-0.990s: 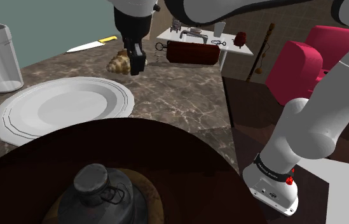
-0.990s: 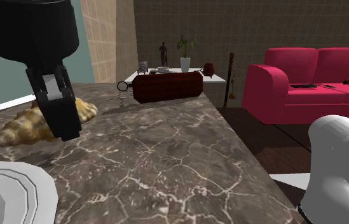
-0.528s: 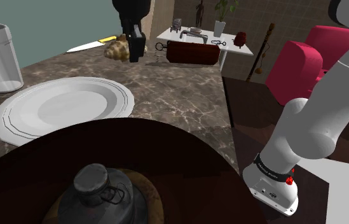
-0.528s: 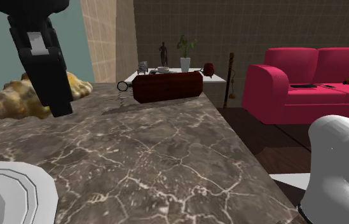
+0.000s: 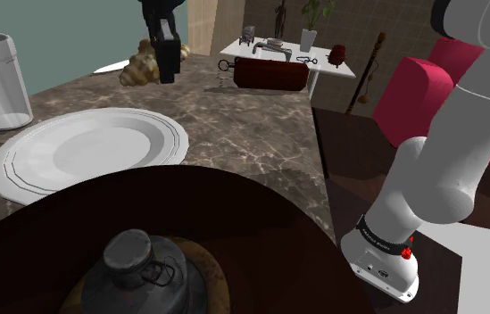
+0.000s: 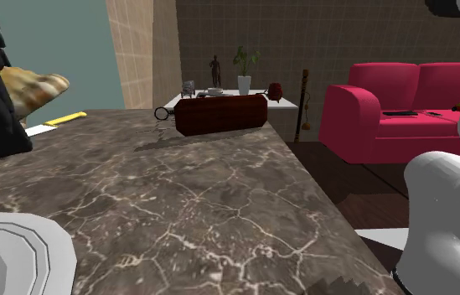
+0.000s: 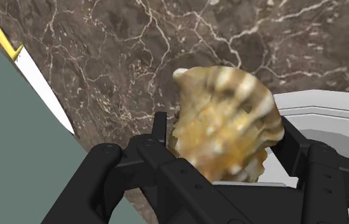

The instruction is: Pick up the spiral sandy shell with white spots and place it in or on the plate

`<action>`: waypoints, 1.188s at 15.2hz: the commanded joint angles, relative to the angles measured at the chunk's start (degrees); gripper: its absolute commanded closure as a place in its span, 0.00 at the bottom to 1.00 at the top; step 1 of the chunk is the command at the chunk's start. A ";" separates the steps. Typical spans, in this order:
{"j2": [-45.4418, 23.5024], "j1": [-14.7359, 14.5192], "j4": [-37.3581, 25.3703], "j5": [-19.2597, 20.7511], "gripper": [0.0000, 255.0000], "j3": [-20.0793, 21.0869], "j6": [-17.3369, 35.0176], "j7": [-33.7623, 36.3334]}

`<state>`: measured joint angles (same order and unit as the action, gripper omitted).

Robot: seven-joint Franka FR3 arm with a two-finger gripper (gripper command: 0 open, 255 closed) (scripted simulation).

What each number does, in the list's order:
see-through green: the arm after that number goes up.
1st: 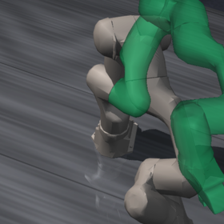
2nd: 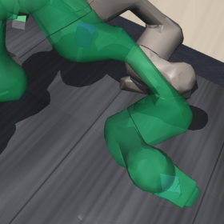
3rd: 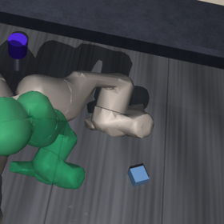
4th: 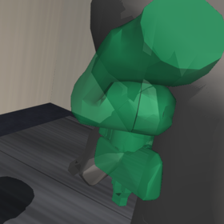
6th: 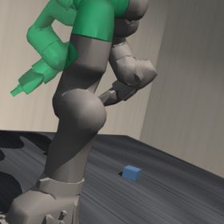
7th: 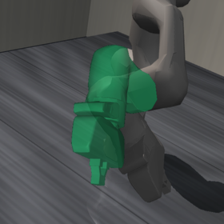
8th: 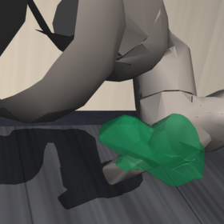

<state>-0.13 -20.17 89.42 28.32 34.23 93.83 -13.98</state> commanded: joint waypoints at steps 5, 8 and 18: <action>-13.00 -8.41 -15.15 8.63 1.00 4.71 -9.89 7.99; -20.91 -15.55 -25.50 13.98 1.00 5.16 -15.68 10.50; -17.72 -11.99 -14.27 11.35 1.00 5.26 -7.88 13.76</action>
<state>-18.07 -32.49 73.98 39.83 39.49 85.02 -0.62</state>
